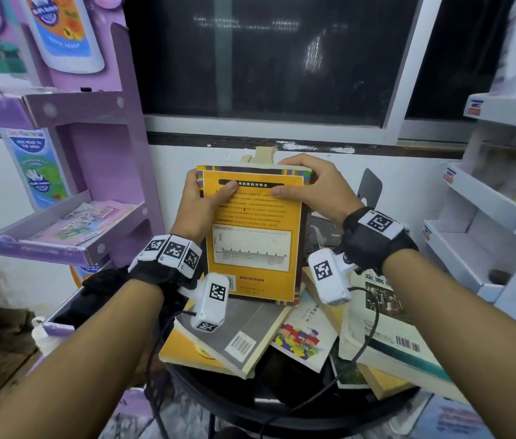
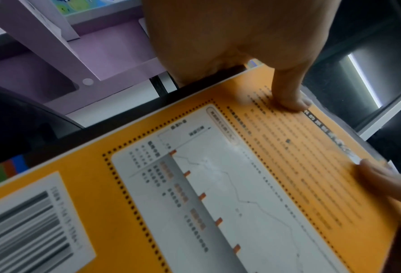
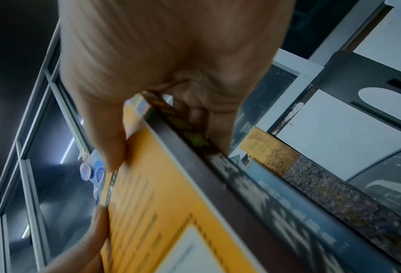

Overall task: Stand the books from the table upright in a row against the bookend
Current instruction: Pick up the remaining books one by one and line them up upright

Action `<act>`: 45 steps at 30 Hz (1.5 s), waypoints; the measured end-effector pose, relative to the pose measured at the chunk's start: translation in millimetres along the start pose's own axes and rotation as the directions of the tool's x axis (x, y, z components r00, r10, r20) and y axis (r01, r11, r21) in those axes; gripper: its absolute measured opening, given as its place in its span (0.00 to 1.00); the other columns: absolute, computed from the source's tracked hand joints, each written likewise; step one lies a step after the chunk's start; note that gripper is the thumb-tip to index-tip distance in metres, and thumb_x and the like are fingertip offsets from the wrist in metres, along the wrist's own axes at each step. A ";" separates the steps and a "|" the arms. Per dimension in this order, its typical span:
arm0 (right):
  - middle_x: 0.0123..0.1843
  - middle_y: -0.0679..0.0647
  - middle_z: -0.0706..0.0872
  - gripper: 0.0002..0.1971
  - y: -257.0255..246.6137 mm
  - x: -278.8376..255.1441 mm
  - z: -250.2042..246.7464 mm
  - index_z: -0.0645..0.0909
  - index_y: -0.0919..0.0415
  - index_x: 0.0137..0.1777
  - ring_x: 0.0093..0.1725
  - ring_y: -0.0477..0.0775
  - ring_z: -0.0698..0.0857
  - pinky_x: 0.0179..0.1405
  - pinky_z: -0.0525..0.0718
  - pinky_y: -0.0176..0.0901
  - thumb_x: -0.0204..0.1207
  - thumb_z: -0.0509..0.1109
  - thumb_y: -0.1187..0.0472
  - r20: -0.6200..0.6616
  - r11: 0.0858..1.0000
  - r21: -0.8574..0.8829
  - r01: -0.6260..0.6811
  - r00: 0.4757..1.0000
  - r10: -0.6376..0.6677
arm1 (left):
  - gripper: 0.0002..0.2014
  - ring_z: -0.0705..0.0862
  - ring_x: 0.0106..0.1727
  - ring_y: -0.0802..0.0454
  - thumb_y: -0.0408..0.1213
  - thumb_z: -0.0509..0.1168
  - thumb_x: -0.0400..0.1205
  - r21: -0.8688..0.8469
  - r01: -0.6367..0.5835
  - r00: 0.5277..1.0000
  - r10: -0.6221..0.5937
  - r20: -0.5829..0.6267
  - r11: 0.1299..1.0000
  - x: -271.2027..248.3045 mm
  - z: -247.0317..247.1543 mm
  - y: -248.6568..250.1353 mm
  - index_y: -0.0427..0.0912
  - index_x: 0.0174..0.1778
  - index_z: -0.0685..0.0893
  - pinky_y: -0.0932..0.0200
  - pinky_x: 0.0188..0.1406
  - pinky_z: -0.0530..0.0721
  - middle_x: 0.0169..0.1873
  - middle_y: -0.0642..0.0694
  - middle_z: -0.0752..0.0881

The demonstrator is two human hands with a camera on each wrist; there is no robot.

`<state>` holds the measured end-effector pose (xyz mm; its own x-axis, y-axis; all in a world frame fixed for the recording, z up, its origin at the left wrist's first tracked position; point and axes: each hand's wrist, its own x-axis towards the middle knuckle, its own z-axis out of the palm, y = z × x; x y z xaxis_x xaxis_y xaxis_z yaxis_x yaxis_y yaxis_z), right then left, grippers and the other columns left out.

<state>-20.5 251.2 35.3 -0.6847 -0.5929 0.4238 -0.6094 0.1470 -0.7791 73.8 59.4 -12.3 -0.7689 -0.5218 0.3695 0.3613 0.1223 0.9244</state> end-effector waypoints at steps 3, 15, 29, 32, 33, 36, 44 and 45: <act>0.58 0.50 0.87 0.18 -12.5 1.0 -6.7 0.81 0.46 0.60 0.53 0.51 0.89 0.48 0.90 0.43 0.72 0.78 0.56 0.134 0.999 -0.043 -0.028 0.990 0.033 | 0.20 0.90 0.49 0.54 0.40 0.69 0.81 0.006 0.015 0.999 -0.015 0.029 1.000 1.9 -2.1 -1.7 0.45 0.67 0.72 0.60 0.43 0.87 0.52 0.49 0.89; 0.70 0.48 0.79 0.34 -43.9 0.1 -5.7 0.72 0.43 0.76 0.61 0.50 0.83 0.56 0.84 0.44 0.70 0.79 0.55 0.298 0.937 -0.343 0.074 0.954 0.034 | 0.20 0.88 0.57 0.45 0.40 0.68 0.80 0.069 0.051 0.994 -0.057 0.096 0.996 6.6 -17.4 4.9 0.44 0.67 0.73 0.46 0.58 0.85 0.57 0.43 0.87; 0.64 0.45 0.80 0.29 -60.4 -11.1 -9.9 0.76 0.50 0.74 0.53 0.44 0.82 0.42 0.79 0.26 0.73 0.77 0.57 0.217 0.928 -0.352 0.124 0.975 -0.048 | 0.22 0.88 0.57 0.48 0.44 0.67 0.81 0.118 0.026 0.987 -0.044 0.151 0.993 4.5 -13.9 16.9 0.43 0.70 0.71 0.50 0.57 0.85 0.58 0.45 0.87; 0.60 0.44 0.80 0.28 -62.0 -14.4 -15.9 0.76 0.50 0.74 0.51 0.44 0.83 0.39 0.80 0.26 0.73 0.77 0.57 0.187 0.924 -0.361 0.124 0.981 -0.059 | 0.21 0.87 0.57 0.50 0.45 0.65 0.82 0.132 0.001 0.986 -0.024 0.168 0.991 5.1 -5.1 21.0 0.44 0.70 0.71 0.53 0.56 0.84 0.58 0.47 0.87; 0.61 0.45 0.82 0.28 -62.2 -15.1 -18.5 0.76 0.50 0.74 0.51 0.45 0.84 0.42 0.82 0.28 0.73 0.77 0.57 0.179 0.923 -0.364 0.126 0.982 -0.064 | 0.21 0.87 0.57 0.51 0.45 0.65 0.82 0.140 -0.009 0.985 -0.015 0.173 0.990 4.9 -1.6 22.9 0.44 0.70 0.72 0.55 0.55 0.83 0.58 0.48 0.87; 0.65 0.49 0.84 0.28 -63.8 -17.4 -28.9 0.77 0.50 0.73 0.54 0.48 0.86 0.48 0.85 0.37 0.72 0.77 0.57 0.147 0.919 -0.375 0.124 0.986 -0.073 | 0.20 0.86 0.56 0.57 0.47 0.64 0.83 0.150 -0.036 0.981 0.007 0.193 0.988 4.9 10.0 30.1 0.45 0.69 0.72 0.59 0.53 0.80 0.56 0.52 0.87; 0.58 0.47 0.86 0.26 -71.5 -26.8 -68.9 0.79 0.53 0.70 0.51 0.46 0.87 0.44 0.85 0.32 0.71 0.78 0.57 0.041 0.930 -0.356 0.092 0.996 -0.082 | 0.20 0.81 0.58 0.63 0.49 0.58 0.85 0.126 -0.104 0.975 0.076 0.208 0.987 14.4 47.2 40.6 0.46 0.72 0.72 0.61 0.54 0.75 0.58 0.57 0.83; 0.57 0.47 0.86 0.26 -71.7 -27.3 -74.3 0.79 0.53 0.70 0.51 0.46 0.87 0.45 0.86 0.34 0.71 0.78 0.57 0.022 0.927 -0.365 0.082 0.997 -0.079 | 0.20 0.81 0.57 0.64 0.49 0.58 0.86 0.128 -0.107 0.976 0.080 0.200 0.986 16.5 52.0 39.6 0.45 0.72 0.73 0.61 0.56 0.75 0.57 0.57 0.83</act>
<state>12.2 315.7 113.9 -0.6253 -0.6200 0.4738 -0.7671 0.3769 -0.5191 48.0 99.6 35.3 -0.8273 -0.3308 0.4540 0.3712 0.2848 0.8838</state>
